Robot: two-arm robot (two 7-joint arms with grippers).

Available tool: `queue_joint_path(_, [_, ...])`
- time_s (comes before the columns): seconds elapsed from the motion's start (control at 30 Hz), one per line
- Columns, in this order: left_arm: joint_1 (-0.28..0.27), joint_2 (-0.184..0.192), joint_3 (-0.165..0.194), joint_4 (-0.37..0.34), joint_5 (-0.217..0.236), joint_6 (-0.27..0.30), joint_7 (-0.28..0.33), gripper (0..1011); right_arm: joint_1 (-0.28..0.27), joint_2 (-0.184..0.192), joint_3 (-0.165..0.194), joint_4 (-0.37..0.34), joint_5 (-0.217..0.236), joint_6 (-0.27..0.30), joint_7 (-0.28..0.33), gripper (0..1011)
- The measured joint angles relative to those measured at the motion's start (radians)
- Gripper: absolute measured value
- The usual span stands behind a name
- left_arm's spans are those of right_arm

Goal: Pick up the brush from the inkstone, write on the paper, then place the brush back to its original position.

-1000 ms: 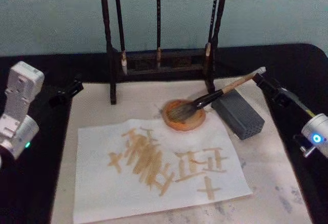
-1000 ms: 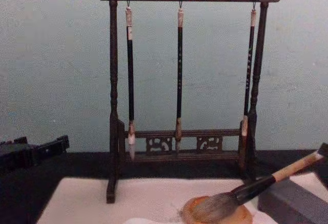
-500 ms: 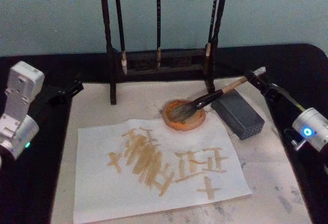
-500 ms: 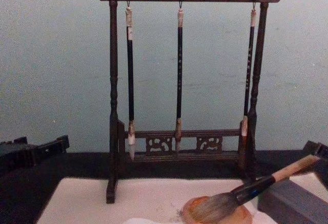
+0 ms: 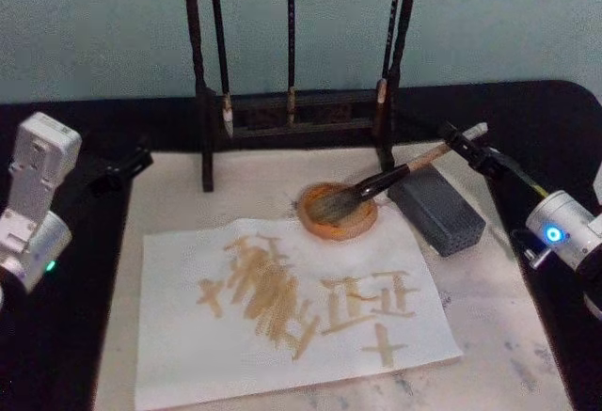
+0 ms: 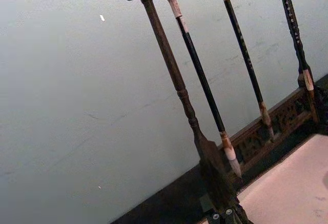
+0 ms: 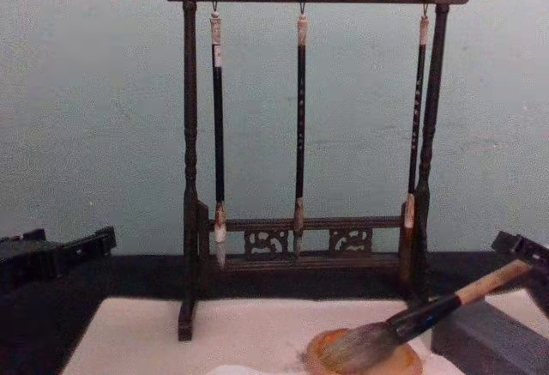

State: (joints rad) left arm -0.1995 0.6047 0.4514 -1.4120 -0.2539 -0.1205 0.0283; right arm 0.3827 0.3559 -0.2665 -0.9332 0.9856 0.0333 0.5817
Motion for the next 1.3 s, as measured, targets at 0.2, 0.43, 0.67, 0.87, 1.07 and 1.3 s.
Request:
queue_joint_path(0.2, [0.0, 0.0, 0.0, 0.0, 0.0, 0.0, 0.0, 1002, 0.004, -0.002, -0.002, 0.0, -0.01, 0.0, 0.0, 1008])
queue_joint_path(0.43, [0.0, 0.0, 0.0, 0.0, 0.0, 0.0, 0.0, 1000, 0.003, -0.002, -0.002, 0.0, -0.01, 0.0, 0.0, 1008])
queue_joint_path(0.67, [0.0, 0.0, 0.0, 0.0, 0.0, 0.0, 0.0, 1000, 0.003, -0.001, -0.001, -0.001, -0.008, 0.0, -0.001, 925])
queue_joint_path(0.87, [0.0, 0.0, 0.0, 0.0, 0.0, 0.0, 0.0, 1002, 0.002, -0.001, -0.001, -0.001, -0.008, 0.0, -0.001, 750])
queue_joint_path(1.07, [0.0, 0.0, 0.0, 0.0, 0.0, 0.0, 0.0, 1000, 0.002, -0.001, 0.0, -0.001, -0.007, -0.001, -0.001, 570])
queue_joint_path(1.3, [0.0, 0.0, 0.0, 0.0, 0.0, 0.0, 0.0, 1002, 0.002, -0.001, 0.0, -0.002, -0.006, -0.001, -0.001, 346])
